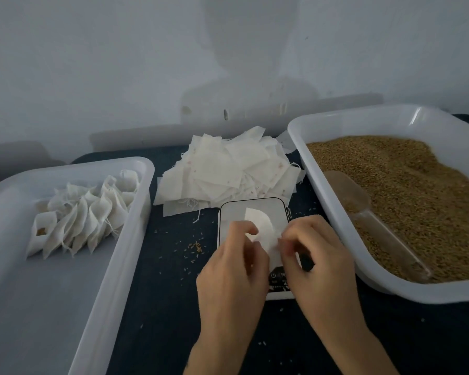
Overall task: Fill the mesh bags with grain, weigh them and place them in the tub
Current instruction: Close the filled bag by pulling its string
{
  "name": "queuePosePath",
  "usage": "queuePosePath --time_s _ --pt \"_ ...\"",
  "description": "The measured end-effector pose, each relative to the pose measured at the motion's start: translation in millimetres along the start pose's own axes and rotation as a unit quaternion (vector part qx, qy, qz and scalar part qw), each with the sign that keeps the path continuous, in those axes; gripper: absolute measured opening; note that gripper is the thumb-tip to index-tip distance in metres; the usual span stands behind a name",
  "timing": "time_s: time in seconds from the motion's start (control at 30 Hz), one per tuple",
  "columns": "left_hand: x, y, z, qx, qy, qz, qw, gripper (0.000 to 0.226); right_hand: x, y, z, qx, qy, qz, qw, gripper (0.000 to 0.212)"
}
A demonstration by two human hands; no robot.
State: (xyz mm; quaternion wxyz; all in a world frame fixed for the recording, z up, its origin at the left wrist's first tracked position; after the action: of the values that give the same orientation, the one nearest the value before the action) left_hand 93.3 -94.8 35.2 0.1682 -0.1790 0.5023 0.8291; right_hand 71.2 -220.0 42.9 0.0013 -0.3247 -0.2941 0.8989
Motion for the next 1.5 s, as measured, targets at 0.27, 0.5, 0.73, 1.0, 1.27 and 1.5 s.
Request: queuePosePath --time_s 0.27,0.5,0.73,1.0,1.27,1.5 --pt "-2.4 11.5 -2.8 -0.002 -0.023 -0.031 0.999 0.017 9.2 13.6 -14.6 0.017 -0.102 -0.07 0.992 0.031" --pt "-1.9 29.1 -11.7 -0.025 -0.109 -0.108 0.988 0.019 2.2 17.9 -19.6 -0.046 -0.155 -0.097 0.982 0.015" --pt "-1.1 15.3 -29.6 -0.079 -0.24 -0.093 0.963 0.094 -2.3 12.5 -6.7 0.015 -0.139 -0.077 0.987 0.043" --pt "-20.2 2.8 -38.5 0.151 -0.148 0.066 0.975 0.043 -23.8 7.5 14.8 0.008 -0.272 -0.002 0.962 0.034" --pt "-18.2 -4.6 -52.0 0.214 -0.173 0.132 0.952 0.03 -55.3 169.3 20.8 0.407 -0.471 -0.144 0.769 0.043" --pt "-23.1 -10.9 -47.2 0.237 -0.15 0.131 0.951 0.033 -75.3 175.0 31.9 0.385 -0.44 -0.147 0.798 0.015"
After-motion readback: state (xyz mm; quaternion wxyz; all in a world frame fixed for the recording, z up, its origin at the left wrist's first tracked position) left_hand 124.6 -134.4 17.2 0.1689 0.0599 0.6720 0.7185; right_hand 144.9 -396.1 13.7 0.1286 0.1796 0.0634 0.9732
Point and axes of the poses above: each hand's wrist, its own x-axis away from the middle knuckle, its own z-axis out of the back of the hand, y = z × x, the point moved 9 cm from there along -x, towards the middle knuckle, and after that the axes turned 14 degrees about x, right-handed, at the moved point
